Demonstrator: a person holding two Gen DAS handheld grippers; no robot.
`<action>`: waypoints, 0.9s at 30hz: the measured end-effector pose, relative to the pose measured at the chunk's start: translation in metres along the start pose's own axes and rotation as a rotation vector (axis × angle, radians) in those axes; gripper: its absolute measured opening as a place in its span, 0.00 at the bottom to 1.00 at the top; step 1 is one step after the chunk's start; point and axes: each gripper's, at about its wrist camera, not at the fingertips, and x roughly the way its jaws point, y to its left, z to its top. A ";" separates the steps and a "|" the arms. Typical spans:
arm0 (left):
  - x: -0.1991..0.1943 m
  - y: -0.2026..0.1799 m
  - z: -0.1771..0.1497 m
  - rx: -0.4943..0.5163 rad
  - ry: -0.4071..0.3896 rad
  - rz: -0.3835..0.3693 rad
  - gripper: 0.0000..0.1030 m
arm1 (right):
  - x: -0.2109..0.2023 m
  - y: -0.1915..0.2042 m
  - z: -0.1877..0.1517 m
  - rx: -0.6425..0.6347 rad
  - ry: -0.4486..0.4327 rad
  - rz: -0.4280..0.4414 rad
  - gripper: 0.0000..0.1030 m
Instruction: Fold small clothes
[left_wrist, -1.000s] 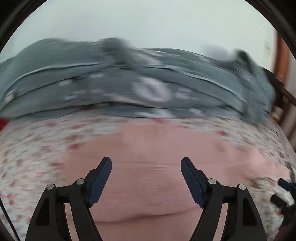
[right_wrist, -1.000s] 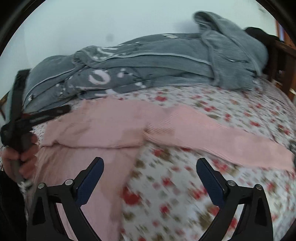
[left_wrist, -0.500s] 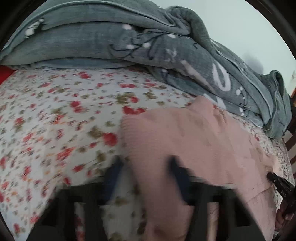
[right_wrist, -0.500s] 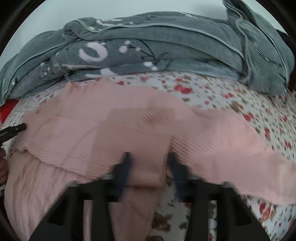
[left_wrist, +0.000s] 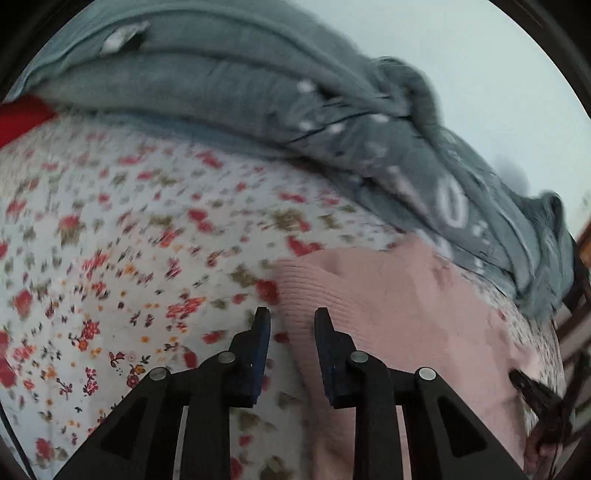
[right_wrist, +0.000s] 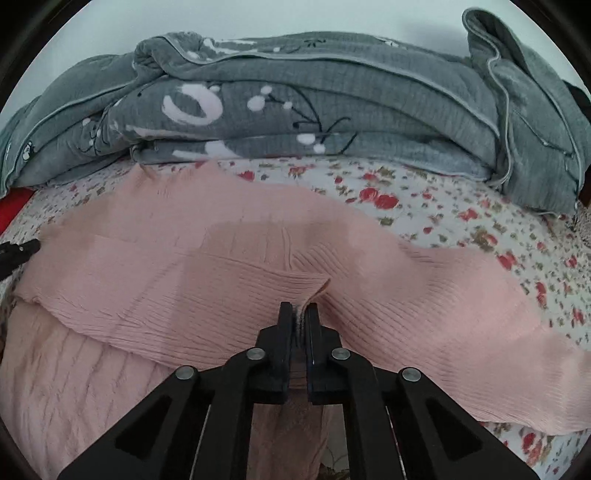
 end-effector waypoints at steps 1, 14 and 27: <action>-0.006 -0.008 -0.002 0.035 -0.009 -0.021 0.23 | 0.001 0.000 0.000 -0.003 0.002 0.001 0.08; 0.029 -0.067 -0.039 0.355 0.048 0.188 0.28 | 0.003 -0.004 -0.004 0.024 -0.001 -0.017 0.20; 0.028 -0.050 -0.036 0.276 0.058 0.099 0.28 | -0.044 -0.037 -0.021 0.095 -0.033 0.059 0.58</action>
